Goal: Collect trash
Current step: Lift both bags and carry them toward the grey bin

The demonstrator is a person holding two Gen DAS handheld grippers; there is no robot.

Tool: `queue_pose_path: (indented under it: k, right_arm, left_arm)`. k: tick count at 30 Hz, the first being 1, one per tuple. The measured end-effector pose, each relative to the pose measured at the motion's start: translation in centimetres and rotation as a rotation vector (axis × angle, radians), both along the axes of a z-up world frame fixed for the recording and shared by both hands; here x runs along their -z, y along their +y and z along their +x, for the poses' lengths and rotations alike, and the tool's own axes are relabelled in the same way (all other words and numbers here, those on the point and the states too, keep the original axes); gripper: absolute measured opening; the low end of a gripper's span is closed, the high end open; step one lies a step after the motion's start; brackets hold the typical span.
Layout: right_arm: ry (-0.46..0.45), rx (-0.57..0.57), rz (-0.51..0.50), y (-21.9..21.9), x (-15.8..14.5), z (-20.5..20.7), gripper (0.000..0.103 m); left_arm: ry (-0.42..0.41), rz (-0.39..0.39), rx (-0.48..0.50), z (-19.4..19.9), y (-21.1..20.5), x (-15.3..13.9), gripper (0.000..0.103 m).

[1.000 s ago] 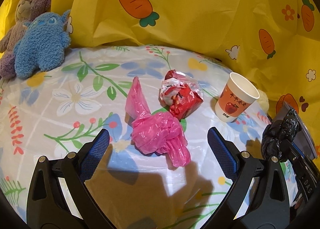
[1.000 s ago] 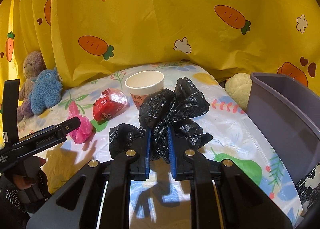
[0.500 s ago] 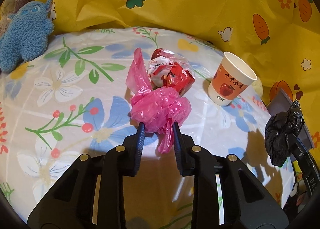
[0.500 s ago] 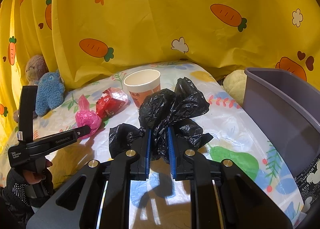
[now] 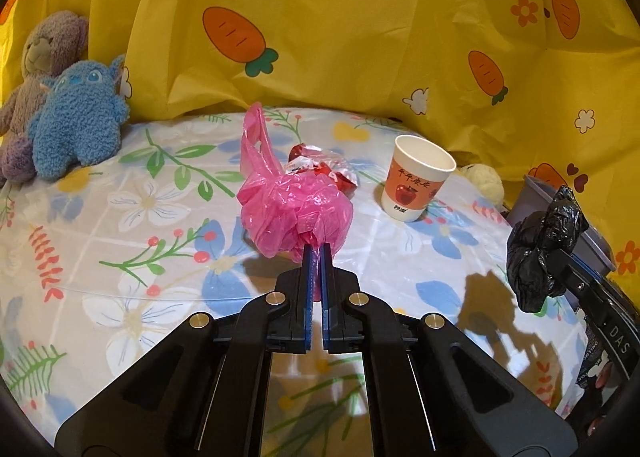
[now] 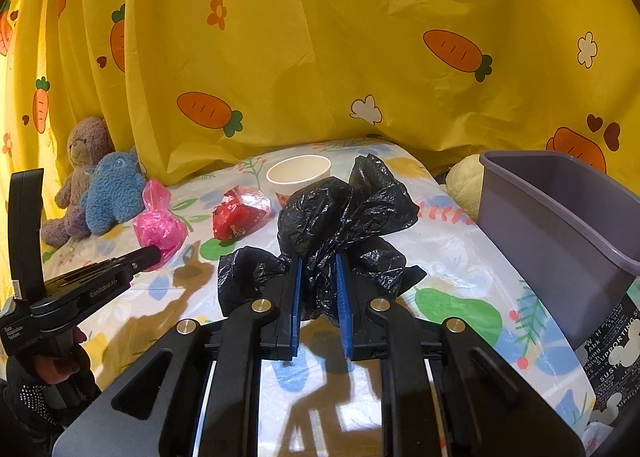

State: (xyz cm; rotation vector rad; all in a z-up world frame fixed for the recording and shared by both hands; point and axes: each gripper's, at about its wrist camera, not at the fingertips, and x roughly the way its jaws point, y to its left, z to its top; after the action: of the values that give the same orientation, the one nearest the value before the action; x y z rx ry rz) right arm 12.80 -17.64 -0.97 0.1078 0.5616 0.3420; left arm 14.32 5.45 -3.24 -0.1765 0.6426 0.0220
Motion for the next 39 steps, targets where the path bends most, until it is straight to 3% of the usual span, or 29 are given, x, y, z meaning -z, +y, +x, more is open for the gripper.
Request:
queue_pose_path:
  k: [20,29,39]
  right_arm:
    - [-0.086,0.020,0.003,-3.0,-2.3,-2.8,0.017]
    - [-0.159,0.096,-0.008,-7.0,-4.8,-3.0,0.017]
    - [-0.194,0.296,-0.052,-14.2,-6.0,-1.0,0.017]
  left_arm:
    - [-0.108,0.043,0.083,-2.7,-5.8,-4.1,0.002]
    - [-0.154,0.039,0.208,-1.3,-11.0,-6.9,0.002]
    - [-0.188,0.004,0.426,3.3,-19.7,-9.1,0.002]
